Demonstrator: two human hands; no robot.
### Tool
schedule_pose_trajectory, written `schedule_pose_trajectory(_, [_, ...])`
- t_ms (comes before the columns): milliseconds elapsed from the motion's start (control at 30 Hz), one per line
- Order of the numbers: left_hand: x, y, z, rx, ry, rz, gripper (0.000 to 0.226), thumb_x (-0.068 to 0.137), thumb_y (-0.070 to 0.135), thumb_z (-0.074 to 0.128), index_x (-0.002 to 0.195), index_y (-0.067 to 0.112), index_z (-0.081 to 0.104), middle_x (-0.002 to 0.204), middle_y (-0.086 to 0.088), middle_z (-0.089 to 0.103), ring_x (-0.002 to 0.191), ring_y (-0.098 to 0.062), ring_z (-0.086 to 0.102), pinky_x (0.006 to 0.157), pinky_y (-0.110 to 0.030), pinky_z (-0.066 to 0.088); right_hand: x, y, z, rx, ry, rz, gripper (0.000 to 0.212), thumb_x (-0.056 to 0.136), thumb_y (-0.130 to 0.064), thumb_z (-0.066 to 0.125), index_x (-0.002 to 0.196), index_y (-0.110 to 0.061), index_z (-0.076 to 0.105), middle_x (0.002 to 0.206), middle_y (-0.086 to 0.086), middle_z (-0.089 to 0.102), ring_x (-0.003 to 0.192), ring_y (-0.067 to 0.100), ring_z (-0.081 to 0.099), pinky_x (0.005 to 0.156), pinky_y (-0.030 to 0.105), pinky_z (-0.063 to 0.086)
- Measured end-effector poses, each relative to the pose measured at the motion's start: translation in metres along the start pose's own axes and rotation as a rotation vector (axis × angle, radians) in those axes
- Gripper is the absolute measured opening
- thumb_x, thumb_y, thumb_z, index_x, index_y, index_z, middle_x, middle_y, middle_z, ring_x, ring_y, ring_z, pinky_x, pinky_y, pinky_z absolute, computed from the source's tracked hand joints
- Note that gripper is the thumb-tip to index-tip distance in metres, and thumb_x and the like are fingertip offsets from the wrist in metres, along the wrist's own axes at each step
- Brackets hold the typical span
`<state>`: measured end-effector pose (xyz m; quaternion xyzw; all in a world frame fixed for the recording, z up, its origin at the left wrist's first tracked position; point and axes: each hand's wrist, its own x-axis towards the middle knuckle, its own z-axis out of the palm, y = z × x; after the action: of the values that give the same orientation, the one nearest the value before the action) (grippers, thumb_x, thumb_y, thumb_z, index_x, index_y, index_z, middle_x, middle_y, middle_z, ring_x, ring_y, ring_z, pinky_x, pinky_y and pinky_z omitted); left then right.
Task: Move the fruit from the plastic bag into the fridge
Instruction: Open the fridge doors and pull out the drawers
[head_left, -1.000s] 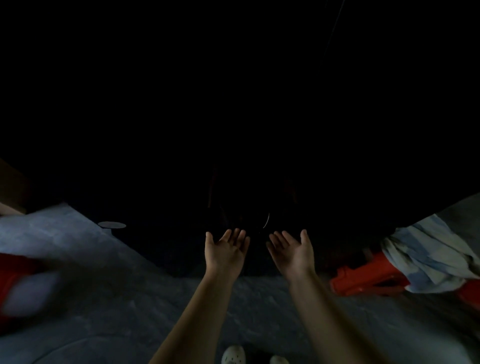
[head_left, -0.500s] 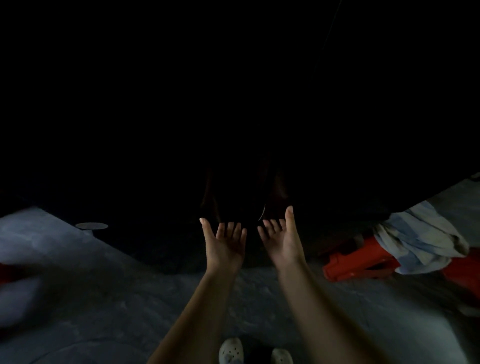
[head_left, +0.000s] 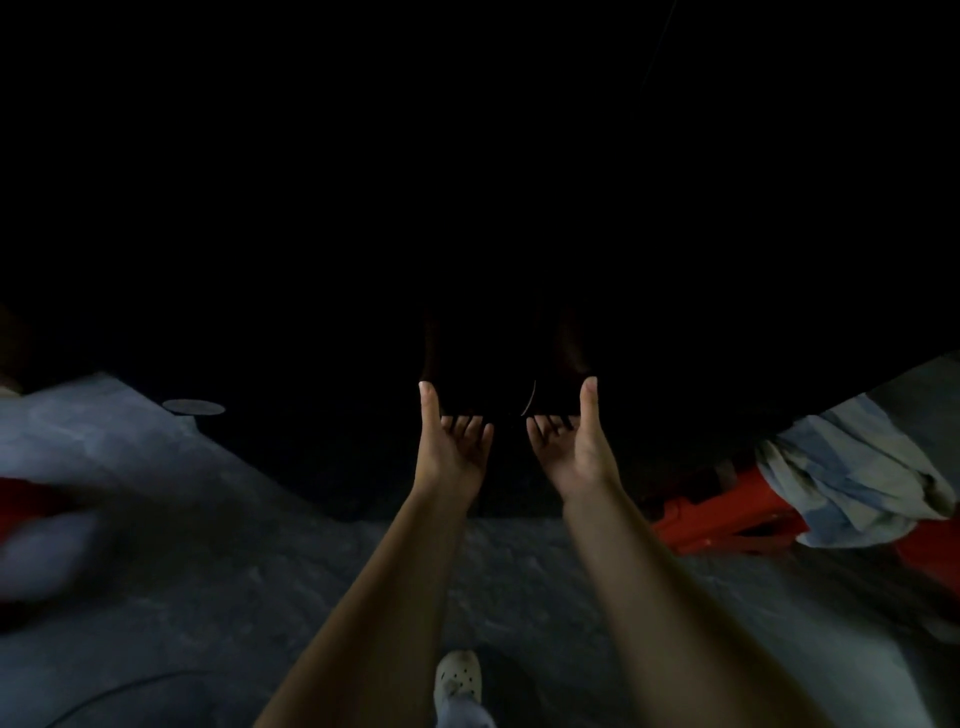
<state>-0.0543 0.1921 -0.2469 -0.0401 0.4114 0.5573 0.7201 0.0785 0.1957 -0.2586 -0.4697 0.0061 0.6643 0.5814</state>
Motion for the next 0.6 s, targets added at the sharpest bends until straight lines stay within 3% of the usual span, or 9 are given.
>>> schedule_pose_trajectory(100, [0.0032,-0.0001,-0.0011,-0.014,0.015,0.008,0.094,0.083,0.068,0.046,0.149,0.008,0.014,0.152,-0.014,0.027,0.138,-0.026,0.032,0.114,-0.035,0.026,0.0001,-0.0003,0.0013,-0.016,0.005,-0.011,0.101,0.041,-0.063,0.085,0.125,-0.013,0.058,0.123,0.004,0.06,0.106,0.014,0.058,0.086,0.028,0.049])
schedule_pose_trajectory(233, [0.0057,-0.0027,-0.0049,0.014,0.006,0.024,0.09,0.083,0.068,0.045,0.147,0.007,0.023,0.143,-0.012,0.04,0.133,-0.024,0.039,0.111,-0.031,0.03,-0.0006,-0.0014,0.0003,-0.009,0.024,-0.025,0.097,0.047,-0.062,0.08,0.125,-0.008,0.057,0.094,-0.001,0.059,0.087,0.011,0.058,0.082,0.026,0.05])
schedule_pose_trajectory(333, [0.0089,-0.0036,-0.006,0.027,0.003,0.032,0.093,0.082,0.07,0.045,0.147,0.007,0.025,0.147,-0.013,0.036,0.133,-0.024,0.04,0.111,-0.031,0.03,-0.001,-0.0027,0.0007,-0.02,0.061,-0.024,0.087,0.052,-0.06,0.075,0.118,-0.007,0.056,0.101,0.004,0.058,0.095,0.013,0.058,0.079,0.024,0.05])
schedule_pose_trajectory(467, [0.0096,-0.0039,-0.0064,0.053,0.028,0.061,0.085,0.08,0.071,0.047,0.135,0.006,0.044,0.127,-0.008,0.056,0.116,-0.021,0.056,0.104,-0.029,0.04,-0.0028,-0.0041,0.0035,-0.048,0.065,-0.026,0.088,0.051,-0.06,0.075,0.118,-0.007,0.055,0.109,0.006,0.058,0.102,0.014,0.059,0.08,0.024,0.049])
schedule_pose_trajectory(600, [0.0102,-0.0048,-0.008,0.063,0.031,0.059,0.083,0.081,0.069,0.047,0.134,0.006,0.045,0.124,-0.009,0.058,0.115,-0.022,0.057,0.099,-0.029,0.043,-0.0064,-0.0076,0.0037,-0.044,0.065,-0.015,0.071,0.057,-0.056,0.072,0.107,-0.01,0.054,0.117,0.009,0.055,0.107,0.014,0.055,0.085,0.026,0.047])
